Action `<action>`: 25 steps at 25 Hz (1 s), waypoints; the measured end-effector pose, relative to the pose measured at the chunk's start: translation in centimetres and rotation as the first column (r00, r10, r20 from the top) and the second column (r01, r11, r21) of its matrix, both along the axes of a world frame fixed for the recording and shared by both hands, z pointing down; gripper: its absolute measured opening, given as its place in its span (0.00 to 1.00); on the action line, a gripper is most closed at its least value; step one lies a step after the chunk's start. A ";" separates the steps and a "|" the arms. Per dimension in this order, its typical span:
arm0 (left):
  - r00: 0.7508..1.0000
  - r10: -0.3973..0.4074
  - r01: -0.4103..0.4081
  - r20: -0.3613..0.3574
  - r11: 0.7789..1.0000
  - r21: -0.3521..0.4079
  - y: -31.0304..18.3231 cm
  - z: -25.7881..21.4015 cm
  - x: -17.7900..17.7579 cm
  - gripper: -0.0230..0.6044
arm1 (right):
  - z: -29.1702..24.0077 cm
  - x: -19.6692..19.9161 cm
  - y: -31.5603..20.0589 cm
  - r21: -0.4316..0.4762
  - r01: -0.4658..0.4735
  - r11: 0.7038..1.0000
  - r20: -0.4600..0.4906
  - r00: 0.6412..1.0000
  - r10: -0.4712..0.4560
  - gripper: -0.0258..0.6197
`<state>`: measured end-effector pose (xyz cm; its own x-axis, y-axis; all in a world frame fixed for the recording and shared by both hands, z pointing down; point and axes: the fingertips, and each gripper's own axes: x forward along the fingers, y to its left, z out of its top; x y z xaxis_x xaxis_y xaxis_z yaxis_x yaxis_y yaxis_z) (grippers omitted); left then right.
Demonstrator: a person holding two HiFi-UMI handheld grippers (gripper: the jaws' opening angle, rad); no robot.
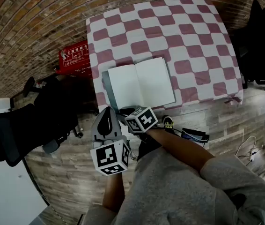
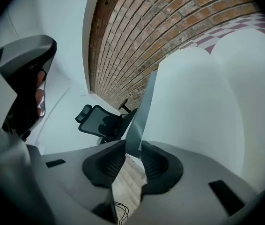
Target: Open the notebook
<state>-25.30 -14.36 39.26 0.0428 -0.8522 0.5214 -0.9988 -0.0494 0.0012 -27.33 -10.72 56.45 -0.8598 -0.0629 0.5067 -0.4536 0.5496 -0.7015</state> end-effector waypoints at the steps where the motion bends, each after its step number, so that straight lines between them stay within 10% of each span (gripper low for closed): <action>1: 1.000 0.002 -0.002 0.000 1.000 -0.001 -0.1 0.1 -0.1 0.05 | 0.2 -0.1 0.0 0.001 0.000 1.000 -0.018 1.000 0.000 0.22; 25: 1.000 -0.004 0.004 0.019 1.000 -0.012 -0.9 0.1 -0.4 0.05 | 1.0 -0.5 0.8 0.133 0.125 0.983 -0.268 0.960 -0.086 0.20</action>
<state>-25.75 -15.27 39.34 0.0298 -0.8460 0.5323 -0.9988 -0.0457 -0.0168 -27.88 -9.96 57.44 -0.7052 -0.0694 0.7056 -0.5434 0.6921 -0.4750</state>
